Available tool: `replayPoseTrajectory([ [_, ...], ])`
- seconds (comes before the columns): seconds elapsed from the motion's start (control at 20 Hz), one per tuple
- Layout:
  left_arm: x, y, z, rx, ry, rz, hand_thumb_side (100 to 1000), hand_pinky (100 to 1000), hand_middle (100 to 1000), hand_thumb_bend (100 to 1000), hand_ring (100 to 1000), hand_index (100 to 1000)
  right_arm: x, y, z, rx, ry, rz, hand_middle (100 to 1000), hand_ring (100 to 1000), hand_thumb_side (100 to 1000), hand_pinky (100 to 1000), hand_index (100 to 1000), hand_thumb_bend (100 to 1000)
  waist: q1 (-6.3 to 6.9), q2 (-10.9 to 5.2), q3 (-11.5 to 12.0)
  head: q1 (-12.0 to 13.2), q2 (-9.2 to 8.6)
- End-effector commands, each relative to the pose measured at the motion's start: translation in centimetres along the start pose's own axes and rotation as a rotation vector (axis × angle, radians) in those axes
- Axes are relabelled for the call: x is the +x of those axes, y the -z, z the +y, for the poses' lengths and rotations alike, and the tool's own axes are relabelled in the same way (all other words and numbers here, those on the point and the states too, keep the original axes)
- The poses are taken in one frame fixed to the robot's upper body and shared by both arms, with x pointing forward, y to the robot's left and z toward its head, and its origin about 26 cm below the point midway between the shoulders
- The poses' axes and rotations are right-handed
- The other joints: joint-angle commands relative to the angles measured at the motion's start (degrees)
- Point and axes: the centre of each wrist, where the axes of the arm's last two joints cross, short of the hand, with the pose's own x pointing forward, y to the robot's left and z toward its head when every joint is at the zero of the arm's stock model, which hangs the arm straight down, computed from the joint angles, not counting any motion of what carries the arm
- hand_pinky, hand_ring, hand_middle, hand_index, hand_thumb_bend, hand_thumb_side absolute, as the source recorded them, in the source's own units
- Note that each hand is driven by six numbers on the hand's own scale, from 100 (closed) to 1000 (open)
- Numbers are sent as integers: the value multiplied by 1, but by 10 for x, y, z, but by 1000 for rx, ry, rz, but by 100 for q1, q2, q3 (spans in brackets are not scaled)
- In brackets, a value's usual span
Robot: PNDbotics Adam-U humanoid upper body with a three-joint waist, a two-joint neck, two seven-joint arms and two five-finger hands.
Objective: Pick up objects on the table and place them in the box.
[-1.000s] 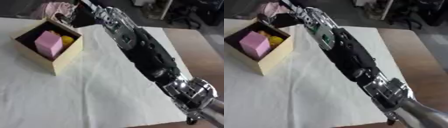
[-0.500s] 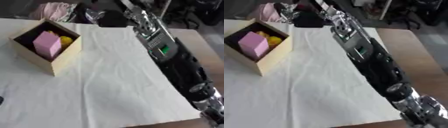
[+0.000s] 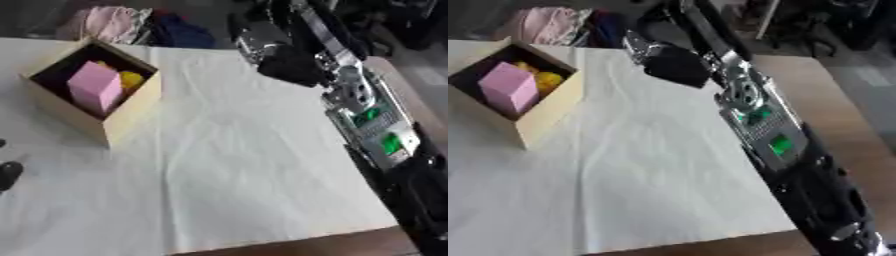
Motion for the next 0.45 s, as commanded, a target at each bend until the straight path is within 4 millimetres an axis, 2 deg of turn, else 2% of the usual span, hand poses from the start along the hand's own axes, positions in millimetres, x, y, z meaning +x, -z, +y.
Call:
replayPoseTrajectory([
  [0.05,2,0,4,16,4,-7,406,763,823,699,622,804,-1,-10,0,-58,52,-13,725,645,381,825,821,100,142,-230,-38,109,108],
  [0.2,-2,-4,2,26,-14,14,413,760,818,685,617,804,-17,-27,11,-93,118,33,716,637,350,823,816,100,171,-292,-83,199,198],
  [0.45,-7,-10,0,38,-41,42,414,757,816,685,614,804,-40,-47,30,-144,210,100,708,629,324,821,811,100,206,-297,-125,365,281],
])
